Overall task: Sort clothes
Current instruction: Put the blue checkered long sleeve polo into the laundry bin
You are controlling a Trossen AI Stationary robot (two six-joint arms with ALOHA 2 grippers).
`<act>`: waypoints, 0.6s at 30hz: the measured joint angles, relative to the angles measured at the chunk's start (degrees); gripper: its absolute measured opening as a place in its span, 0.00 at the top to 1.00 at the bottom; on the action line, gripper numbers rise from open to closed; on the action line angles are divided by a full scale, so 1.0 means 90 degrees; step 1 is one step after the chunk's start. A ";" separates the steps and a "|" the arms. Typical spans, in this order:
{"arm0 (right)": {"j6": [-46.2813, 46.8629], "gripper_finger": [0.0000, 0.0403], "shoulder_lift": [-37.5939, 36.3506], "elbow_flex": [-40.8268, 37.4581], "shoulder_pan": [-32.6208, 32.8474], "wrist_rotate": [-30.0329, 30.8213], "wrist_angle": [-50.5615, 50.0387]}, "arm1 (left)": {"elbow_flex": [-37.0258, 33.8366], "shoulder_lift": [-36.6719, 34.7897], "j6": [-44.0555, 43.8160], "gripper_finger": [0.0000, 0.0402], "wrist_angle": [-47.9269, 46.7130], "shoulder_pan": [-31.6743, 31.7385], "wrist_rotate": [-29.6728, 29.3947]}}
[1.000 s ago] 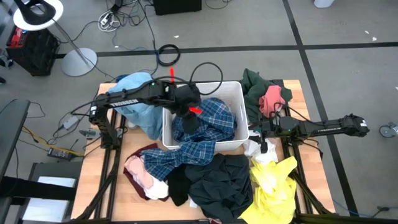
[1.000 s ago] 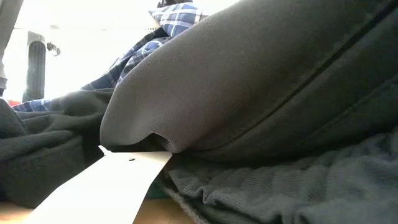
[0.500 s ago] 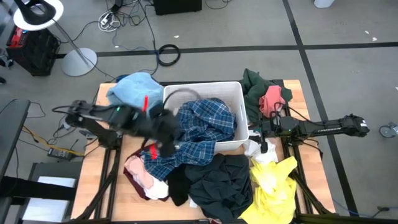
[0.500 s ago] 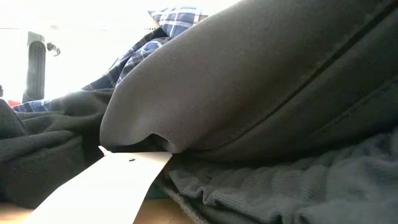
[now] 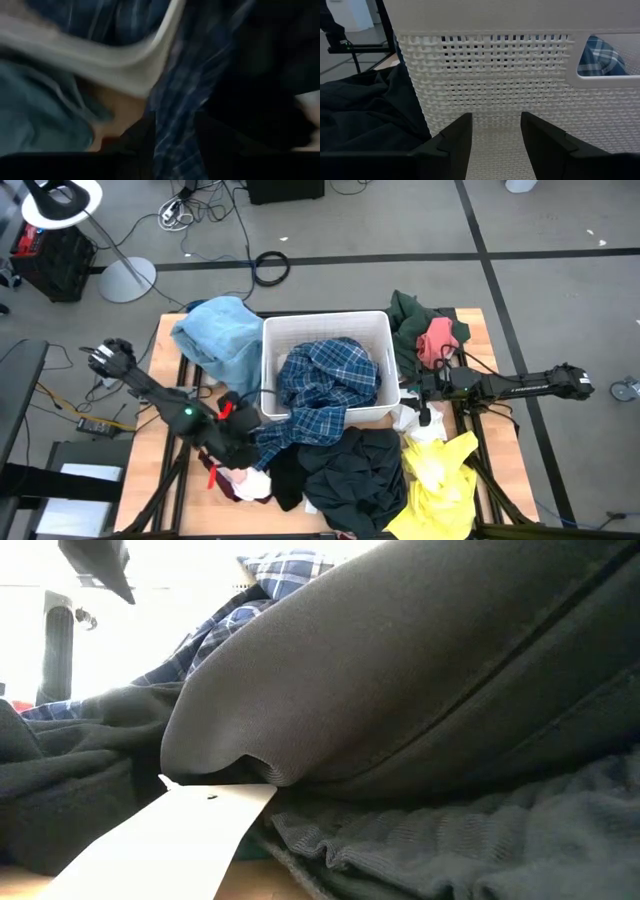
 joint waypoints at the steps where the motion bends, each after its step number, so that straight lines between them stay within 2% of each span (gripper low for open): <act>1: 0.0000 0.57 0.0000 0.0000 0.0000 0.0000 -0.0002 | -0.0272 -0.0007 -0.0069 0.65 0.0080 0.0004 0.0016; 11: 0.0000 0.57 0.0000 0.0002 0.0000 0.0000 0.0000 | -0.2262 -0.0022 -0.0045 0.65 0.2335 0.0074 0.0547; 18: 0.0002 0.57 -0.0001 0.0004 0.0000 0.0000 0.0000 | -0.3339 -0.0007 0.0000 0.65 0.3637 0.0295 0.0464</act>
